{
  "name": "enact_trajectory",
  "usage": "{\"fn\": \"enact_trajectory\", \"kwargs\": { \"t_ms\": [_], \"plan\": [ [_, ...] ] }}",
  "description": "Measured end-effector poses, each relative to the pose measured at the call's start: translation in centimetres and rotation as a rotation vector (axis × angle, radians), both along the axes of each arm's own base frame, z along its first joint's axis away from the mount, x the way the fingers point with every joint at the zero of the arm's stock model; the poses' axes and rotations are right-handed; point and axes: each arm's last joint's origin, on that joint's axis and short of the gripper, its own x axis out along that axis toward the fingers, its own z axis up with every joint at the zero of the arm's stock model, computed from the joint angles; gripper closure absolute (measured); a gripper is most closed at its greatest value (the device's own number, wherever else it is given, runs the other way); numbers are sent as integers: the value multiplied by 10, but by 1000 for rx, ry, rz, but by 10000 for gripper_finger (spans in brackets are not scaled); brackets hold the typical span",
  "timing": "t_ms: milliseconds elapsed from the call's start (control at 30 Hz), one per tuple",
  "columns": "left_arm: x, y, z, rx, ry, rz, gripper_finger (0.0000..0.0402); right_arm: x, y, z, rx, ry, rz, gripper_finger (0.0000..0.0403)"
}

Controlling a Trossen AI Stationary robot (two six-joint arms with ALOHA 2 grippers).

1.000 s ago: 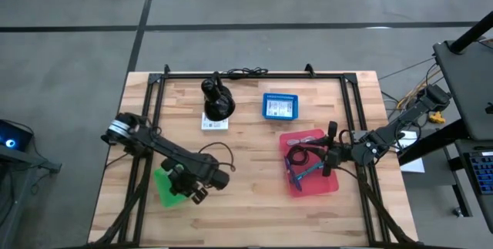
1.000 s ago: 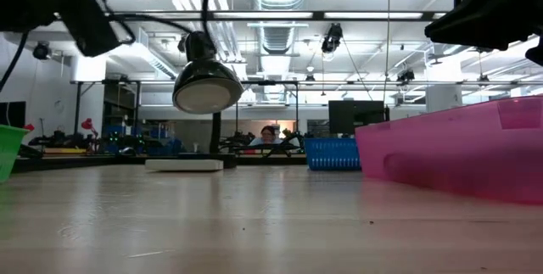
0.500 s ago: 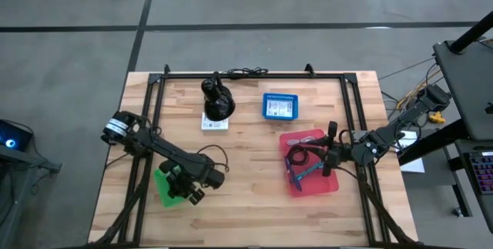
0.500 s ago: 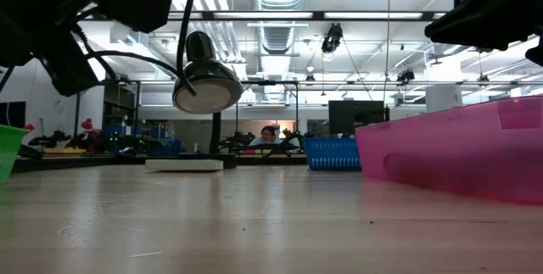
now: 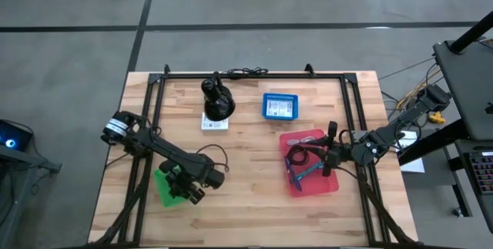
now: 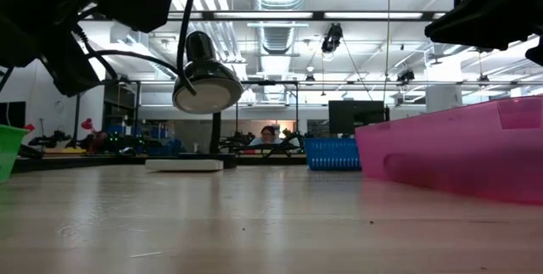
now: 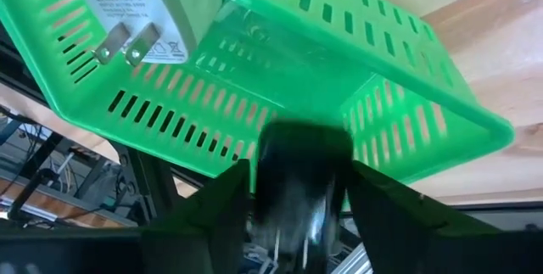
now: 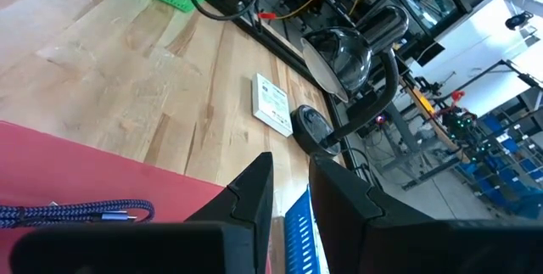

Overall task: Pick and place items into bin
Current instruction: Put the black charger adapter into the green bin, then put the white card reader box into the blue bin

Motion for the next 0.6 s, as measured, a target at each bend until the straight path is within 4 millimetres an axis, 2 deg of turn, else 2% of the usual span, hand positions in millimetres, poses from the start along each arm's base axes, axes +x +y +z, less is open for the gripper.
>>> {"fn": "enact_trajectory", "kwargs": {
  "t_ms": [100, 367, 600],
  "plan": [
    [0, 0, 0, 15, 3, 10, 207, 0, 0, 0, 0, 0, 0, 335],
    [0, 1, 3, 33, -20, -25, 199, 0, 0, 0, -1, 0, 0, 335],
    [0, 6, 25, 159, -140, -79, 198, 0, 0, 0, 0, 0, 0, 335]
  ]
}}
